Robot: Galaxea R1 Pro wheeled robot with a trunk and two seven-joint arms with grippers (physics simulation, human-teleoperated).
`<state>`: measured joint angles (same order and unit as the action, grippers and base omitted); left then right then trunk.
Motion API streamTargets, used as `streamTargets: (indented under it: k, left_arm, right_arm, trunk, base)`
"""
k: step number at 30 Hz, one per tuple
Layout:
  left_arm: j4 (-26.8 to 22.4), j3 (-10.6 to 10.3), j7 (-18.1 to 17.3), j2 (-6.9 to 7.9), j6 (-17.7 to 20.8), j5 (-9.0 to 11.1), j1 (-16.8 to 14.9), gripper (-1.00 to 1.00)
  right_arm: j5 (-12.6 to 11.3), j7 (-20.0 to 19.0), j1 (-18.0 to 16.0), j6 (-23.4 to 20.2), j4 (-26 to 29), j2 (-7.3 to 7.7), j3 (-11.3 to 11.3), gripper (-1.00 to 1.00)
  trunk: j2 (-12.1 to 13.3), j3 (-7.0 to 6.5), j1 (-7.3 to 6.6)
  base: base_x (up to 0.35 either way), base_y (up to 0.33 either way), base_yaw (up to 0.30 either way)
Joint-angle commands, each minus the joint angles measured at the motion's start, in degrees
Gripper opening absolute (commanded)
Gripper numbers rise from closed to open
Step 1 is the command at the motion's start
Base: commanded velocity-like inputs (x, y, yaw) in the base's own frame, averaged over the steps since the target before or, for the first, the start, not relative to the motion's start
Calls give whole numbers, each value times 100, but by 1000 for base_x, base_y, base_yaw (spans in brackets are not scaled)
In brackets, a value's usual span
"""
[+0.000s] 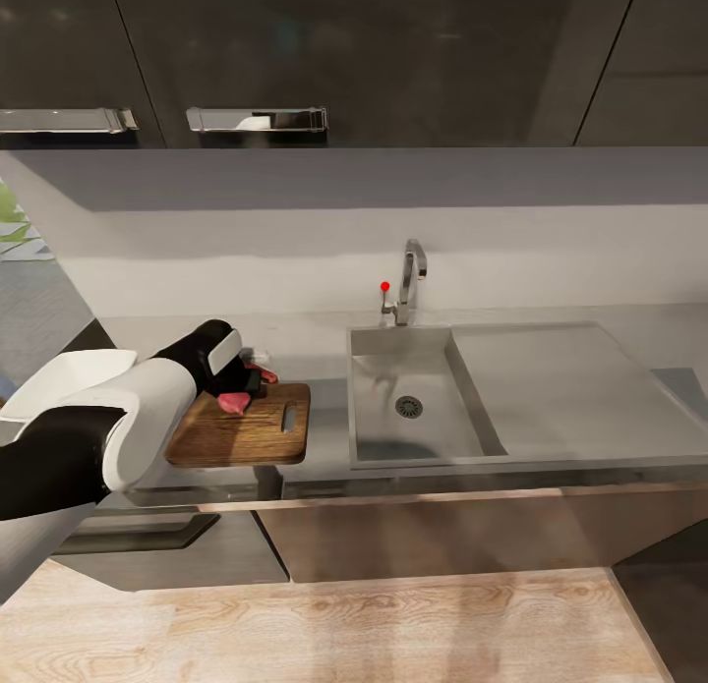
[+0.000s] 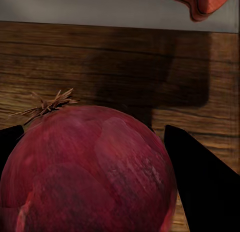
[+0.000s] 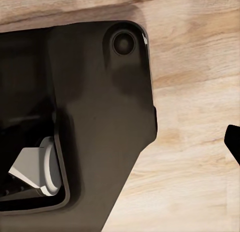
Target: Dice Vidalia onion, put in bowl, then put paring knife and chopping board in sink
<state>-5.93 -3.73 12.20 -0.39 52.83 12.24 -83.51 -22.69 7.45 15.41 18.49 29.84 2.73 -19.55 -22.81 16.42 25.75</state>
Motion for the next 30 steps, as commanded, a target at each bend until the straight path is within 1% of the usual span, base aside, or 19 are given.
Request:
streamTargets:
  k: [1, 5, 10, 22, 30]
  left_arm:
    - [11, -40, 28, -5, -43, 52, -3, -100]
    - [192, -40, 28, -12, -304, 51, -3, -100]
    - [319, -40, 28, -11, -473, 51, 1, -100]
    - [497, -40, 28, 12, -526, 42, 1, -100]
    - [521, -40, 28, 21, -528, 38, 1, -100]
  right_arm:
    - [-41, 46, 1, 13, 13, 8, -48, 100]
    - [-41, 46, -1, 14, 13, 8, -48, 100]
    - [-42, 46, 0, 14, 13, 8, -48, 100]
    - [-42, 46, -2, 12, 13, 8, -48, 100]
    - [-39, 46, -1, 8, 10, 8, -48, 100]
  trunk:
    - [-11, 9, 3]
    - [-11, 9, 3]
    - [-11, 9, 3]
    - [-11, 9, 3]
    - [-11, 9, 3]
  base:
    - [0, 0, 0]
    - [0, 0, 0]
    - [0, 0, 0]
    - [0, 0, 0]
    - [0, 0, 0]
